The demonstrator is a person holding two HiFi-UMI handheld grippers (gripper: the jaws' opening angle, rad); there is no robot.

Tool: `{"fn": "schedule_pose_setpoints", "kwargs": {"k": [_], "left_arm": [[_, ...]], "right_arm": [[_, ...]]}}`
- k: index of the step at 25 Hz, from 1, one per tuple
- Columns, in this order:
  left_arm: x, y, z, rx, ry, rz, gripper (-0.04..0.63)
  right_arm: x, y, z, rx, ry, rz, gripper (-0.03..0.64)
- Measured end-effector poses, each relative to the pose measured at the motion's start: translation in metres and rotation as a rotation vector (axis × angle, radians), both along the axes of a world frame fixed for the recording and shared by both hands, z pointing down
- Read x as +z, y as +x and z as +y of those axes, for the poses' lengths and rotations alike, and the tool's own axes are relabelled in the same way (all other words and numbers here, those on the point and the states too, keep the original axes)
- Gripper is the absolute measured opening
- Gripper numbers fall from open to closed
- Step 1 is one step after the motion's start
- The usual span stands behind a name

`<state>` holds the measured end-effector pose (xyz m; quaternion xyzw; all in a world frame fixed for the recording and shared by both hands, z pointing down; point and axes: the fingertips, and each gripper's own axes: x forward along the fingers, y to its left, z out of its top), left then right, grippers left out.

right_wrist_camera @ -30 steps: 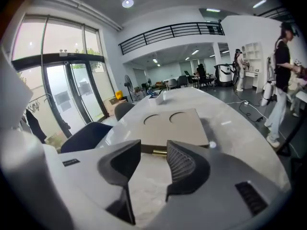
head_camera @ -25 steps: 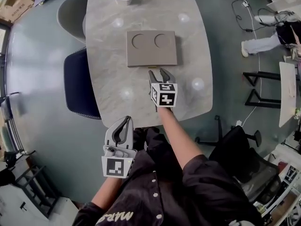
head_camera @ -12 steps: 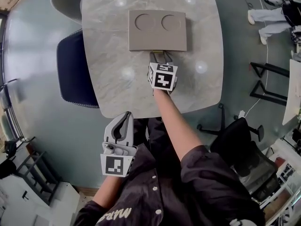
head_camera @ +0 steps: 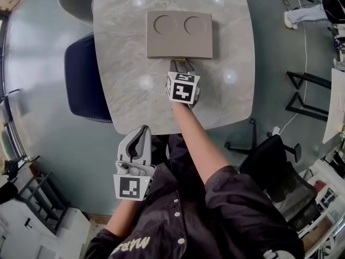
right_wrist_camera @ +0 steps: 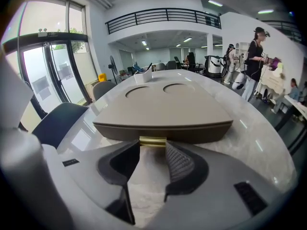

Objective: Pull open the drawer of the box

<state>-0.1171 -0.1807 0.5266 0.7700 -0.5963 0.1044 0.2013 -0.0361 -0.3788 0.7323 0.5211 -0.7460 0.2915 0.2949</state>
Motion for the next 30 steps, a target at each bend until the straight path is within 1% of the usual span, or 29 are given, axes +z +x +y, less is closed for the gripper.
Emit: {"fn": "schedule_pose_setpoints", "kwargs": {"k": [3, 8, 12, 22, 30], "left_arm": [[-0.006, 0.005, 0.001, 0.015, 0.025, -0.003, 0.017], [-0.016, 0.008, -0.001, 0.015, 0.057, -0.007, 0.017], [-0.02, 0.01, 0.002, 0.017, 0.076, -0.016, 0.017], [-0.025, 0.013, 0.004, 0.029, 0.08, -0.028, 0.017], [-0.028, 0.012, 0.006, 0.028, 0.083, -0.044, 0.017]], "right_arm": [[0.0, 0.002, 0.009, -0.008, -0.009, 0.001, 0.163], [0.0, 0.006, 0.029, -0.02, -0.038, 0.003, 0.163], [-0.005, 0.011, 0.049, -0.026, -0.049, 0.024, 0.162], [-0.006, 0.019, 0.1, -0.028, -0.081, 0.037, 0.161], [-0.005, 0.023, 0.128, -0.028, -0.085, 0.049, 0.16]]}}
